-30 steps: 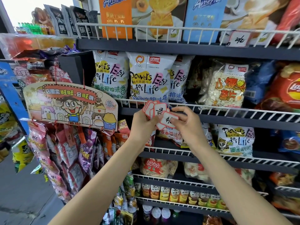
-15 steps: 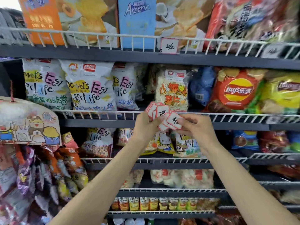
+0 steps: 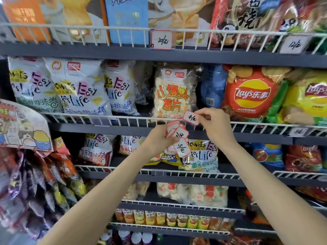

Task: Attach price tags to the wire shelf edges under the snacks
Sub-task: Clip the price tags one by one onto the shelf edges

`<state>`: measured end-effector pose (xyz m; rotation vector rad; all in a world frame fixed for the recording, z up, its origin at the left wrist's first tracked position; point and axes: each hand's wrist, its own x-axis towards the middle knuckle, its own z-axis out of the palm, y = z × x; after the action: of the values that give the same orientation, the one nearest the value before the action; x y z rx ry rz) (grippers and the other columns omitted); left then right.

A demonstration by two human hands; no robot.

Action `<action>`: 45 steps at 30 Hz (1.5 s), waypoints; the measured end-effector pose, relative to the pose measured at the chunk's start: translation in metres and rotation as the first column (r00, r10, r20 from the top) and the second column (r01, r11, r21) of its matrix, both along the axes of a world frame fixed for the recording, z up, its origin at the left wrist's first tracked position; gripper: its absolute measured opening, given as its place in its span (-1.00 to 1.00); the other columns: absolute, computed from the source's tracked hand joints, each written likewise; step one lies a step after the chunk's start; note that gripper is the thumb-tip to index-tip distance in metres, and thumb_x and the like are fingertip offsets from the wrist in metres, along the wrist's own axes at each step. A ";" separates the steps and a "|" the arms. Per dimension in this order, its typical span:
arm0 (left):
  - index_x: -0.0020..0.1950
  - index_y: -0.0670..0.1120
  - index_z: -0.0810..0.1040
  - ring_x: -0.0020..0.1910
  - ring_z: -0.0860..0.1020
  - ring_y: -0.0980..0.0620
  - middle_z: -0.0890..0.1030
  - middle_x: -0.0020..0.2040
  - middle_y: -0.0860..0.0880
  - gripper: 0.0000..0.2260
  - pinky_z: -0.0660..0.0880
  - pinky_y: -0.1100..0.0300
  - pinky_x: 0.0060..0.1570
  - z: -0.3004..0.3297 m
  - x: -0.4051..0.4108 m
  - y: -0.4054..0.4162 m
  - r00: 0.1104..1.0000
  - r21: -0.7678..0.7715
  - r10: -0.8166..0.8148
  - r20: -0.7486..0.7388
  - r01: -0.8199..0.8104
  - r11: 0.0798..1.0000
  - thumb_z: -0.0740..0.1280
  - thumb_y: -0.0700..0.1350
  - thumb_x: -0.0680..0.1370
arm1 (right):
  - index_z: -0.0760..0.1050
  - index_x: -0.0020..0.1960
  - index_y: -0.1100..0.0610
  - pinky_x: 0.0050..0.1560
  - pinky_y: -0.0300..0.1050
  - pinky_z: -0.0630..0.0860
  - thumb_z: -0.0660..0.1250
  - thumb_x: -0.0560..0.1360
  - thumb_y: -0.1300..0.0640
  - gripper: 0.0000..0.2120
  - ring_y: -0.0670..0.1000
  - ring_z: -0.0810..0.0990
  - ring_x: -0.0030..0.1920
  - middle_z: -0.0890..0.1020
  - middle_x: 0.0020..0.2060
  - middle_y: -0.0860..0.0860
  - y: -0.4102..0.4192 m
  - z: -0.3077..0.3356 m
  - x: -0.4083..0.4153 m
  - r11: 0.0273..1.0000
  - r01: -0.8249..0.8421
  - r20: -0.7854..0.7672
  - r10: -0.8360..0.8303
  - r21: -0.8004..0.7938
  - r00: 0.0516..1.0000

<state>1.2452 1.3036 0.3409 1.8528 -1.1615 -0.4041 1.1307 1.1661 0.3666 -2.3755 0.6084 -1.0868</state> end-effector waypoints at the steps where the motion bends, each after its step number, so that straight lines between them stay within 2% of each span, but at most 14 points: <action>1: -0.10 -0.28 0.48 -0.33 0.42 -0.02 0.49 -0.31 -0.09 -0.87 0.39 0.13 -0.26 0.001 -0.002 -0.001 1.000 -0.006 -0.004 -0.028 0.003 1.000 0.34 -0.21 0.54 | 0.64 0.03 0.14 -0.20 -0.47 0.37 0.33 0.50 0.24 -0.84 -0.10 0.55 -0.18 0.67 -0.10 0.03 0.000 0.001 0.000 1.000 -0.008 -0.009 0.008 -0.021 1.000; 2: -0.06 -0.31 0.49 -0.30 0.45 -0.03 0.53 -0.27 -0.14 -0.86 0.43 0.11 -0.25 0.002 -0.003 -0.002 0.998 -0.016 -0.009 -0.056 0.008 1.000 0.34 -0.22 0.54 | 0.64 0.02 0.13 -0.19 -0.46 0.40 0.33 0.50 0.25 -0.85 -0.11 0.55 -0.19 0.67 -0.12 0.01 -0.001 0.003 0.000 0.999 -0.012 -0.020 0.011 -0.045 1.000; 5: 0.02 -0.32 0.50 -0.22 0.52 -0.08 0.61 -0.12 -0.27 -0.83 0.50 0.01 -0.18 0.001 -0.005 -0.005 0.996 -0.018 -0.012 -0.088 0.011 1.000 0.34 -0.21 0.53 | 0.62 0.00 0.09 -0.09 -0.08 0.55 0.34 0.49 0.22 -0.87 -0.05 0.60 -0.14 0.68 -0.13 -0.01 -0.001 0.005 0.000 0.989 0.000 -0.053 -0.008 -0.146 0.999; 7: 0.02 -0.34 0.50 -0.24 0.49 -0.06 0.59 -0.17 -0.23 -0.80 0.47 0.04 -0.19 -0.001 -0.005 -0.006 0.995 -0.009 0.003 -0.095 -0.004 1.000 0.35 -0.21 0.53 | 0.63 0.01 0.08 -0.09 0.01 0.56 0.34 0.50 0.20 -0.87 0.02 0.62 -0.10 0.68 -0.10 0.01 -0.002 0.006 -0.001 0.979 0.011 -0.077 -0.027 -0.204 0.997; 13: -0.12 -0.31 0.46 -0.39 0.38 0.03 0.43 -0.32 -0.06 -0.78 0.35 0.17 -0.32 -0.004 -0.014 -0.008 0.999 0.097 -0.052 0.001 0.051 0.994 0.37 -0.15 0.52 | 0.63 0.02 0.09 -0.19 -0.17 0.38 0.32 0.52 0.17 -0.86 0.00 0.56 -0.09 0.62 -0.07 -0.01 -0.005 0.008 0.000 0.964 -0.004 -0.101 -0.024 -0.267 0.995; 17: -0.05 -0.16 0.53 -0.16 0.57 -0.04 0.63 -0.16 -0.04 -0.93 0.52 0.08 -0.09 -0.007 -0.011 -0.011 0.999 -0.015 0.051 0.009 -0.051 0.999 0.35 -0.17 0.53 | 0.64 0.02 0.08 -0.19 -0.13 0.44 0.34 0.51 0.17 -0.86 0.00 0.56 -0.12 0.62 -0.11 0.00 -0.006 0.009 -0.002 0.968 -0.002 -0.088 -0.021 -0.253 0.996; 20: -0.22 -0.02 0.46 -0.27 0.49 0.03 0.53 -0.31 0.08 -0.84 0.45 0.15 -0.21 -0.006 -0.007 -0.008 0.992 -0.083 0.123 -0.018 -0.125 0.989 0.34 -0.19 0.53 | 0.64 0.02 0.07 -0.21 -0.16 0.40 0.33 0.51 0.16 -0.86 -0.01 0.55 -0.12 0.62 -0.12 -0.01 -0.005 0.010 -0.003 0.966 -0.009 -0.103 -0.019 -0.259 0.994; 24: -0.13 -0.16 0.51 -0.21 0.56 -0.03 0.61 -0.23 -0.03 -0.92 0.53 0.03 -0.08 -0.006 -0.007 -0.009 0.995 -0.068 0.071 -0.063 -0.076 0.995 0.34 -0.18 0.53 | 0.63 0.05 0.06 -0.21 -0.20 0.29 0.31 0.53 0.14 -0.84 -0.05 0.50 -0.11 0.61 -0.07 -0.02 -0.003 0.010 -0.002 0.962 0.002 -0.140 -0.042 -0.273 0.989; 28: -0.06 -0.10 0.48 -0.37 0.47 0.17 0.52 -0.32 0.12 -0.95 0.39 0.31 -0.32 -0.009 -0.012 -0.013 0.999 -0.040 -0.010 -0.033 0.009 0.999 0.33 -0.18 0.54 | 0.62 0.07 0.07 -0.23 -0.19 0.31 0.29 0.54 0.13 -0.83 0.02 0.54 -0.03 0.62 -0.04 0.01 -0.002 0.009 -0.001 0.931 0.018 -0.153 -0.078 -0.364 0.985; 30: 0.03 -0.08 0.46 -0.33 0.48 0.16 0.54 -0.26 0.10 -0.90 0.37 0.33 -0.33 -0.011 -0.015 -0.014 1.000 -0.023 -0.013 -0.001 0.013 1.000 0.34 -0.17 0.54 | 0.62 0.08 0.07 -0.25 -0.19 0.30 0.29 0.54 0.13 -0.83 0.04 0.55 -0.03 0.63 -0.04 0.02 -0.003 0.009 -0.002 0.919 0.025 -0.145 -0.088 -0.394 0.986; 32: 0.29 -0.09 0.38 -0.28 0.50 0.14 0.57 -0.22 0.06 -0.65 0.43 0.25 -0.22 -0.015 -0.017 -0.016 0.999 0.004 -0.033 0.034 0.033 0.999 0.34 -0.17 0.54 | 0.62 0.07 0.07 -0.25 -0.18 0.29 0.30 0.54 0.13 -0.83 0.05 0.55 -0.03 0.63 -0.05 0.03 -0.004 0.008 -0.003 0.916 0.025 -0.139 -0.088 -0.400 0.986; 35: 0.55 -0.11 -0.05 -0.26 0.51 0.04 0.59 -0.18 -0.11 -0.28 0.48 0.10 -0.16 -0.019 -0.019 -0.018 0.997 0.073 -0.033 0.076 0.027 0.997 0.34 -0.14 0.54 | 0.63 0.07 0.08 -0.24 -0.17 0.28 0.29 0.54 0.15 -0.83 0.06 0.54 -0.03 0.62 -0.07 0.04 -0.006 0.005 -0.004 0.919 0.020 -0.140 -0.081 -0.393 0.987; 40: 0.54 -0.04 -0.14 -0.44 0.42 0.21 0.46 -0.35 0.02 -0.25 0.33 0.38 -0.43 -0.024 -0.020 -0.020 0.998 0.063 -0.026 0.063 0.022 0.998 0.33 -0.16 0.55 | 0.62 0.04 0.11 -0.23 -0.15 0.34 0.31 0.53 0.15 -0.85 0.06 0.54 -0.05 0.64 -0.10 0.04 -0.006 0.004 -0.005 0.909 0.027 -0.099 -0.075 -0.417 0.992; 45: 0.55 -0.03 -0.01 -0.19 0.55 -0.05 0.62 -0.13 -0.11 -0.29 0.52 0.06 -0.11 -0.030 -0.011 -0.012 0.996 -0.044 -0.043 -0.077 0.040 0.998 0.34 -0.21 0.53 | 0.62 0.00 0.10 -0.24 -0.17 0.27 0.29 0.54 0.15 -0.86 0.04 0.50 -0.03 0.63 -0.11 0.03 -0.007 0.010 0.001 0.887 -0.012 -0.131 -0.055 -0.461 0.990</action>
<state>1.2341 1.2912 0.3105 1.7633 -1.1484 -0.4678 1.1322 1.1595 0.3763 -2.8808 0.4596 -1.1858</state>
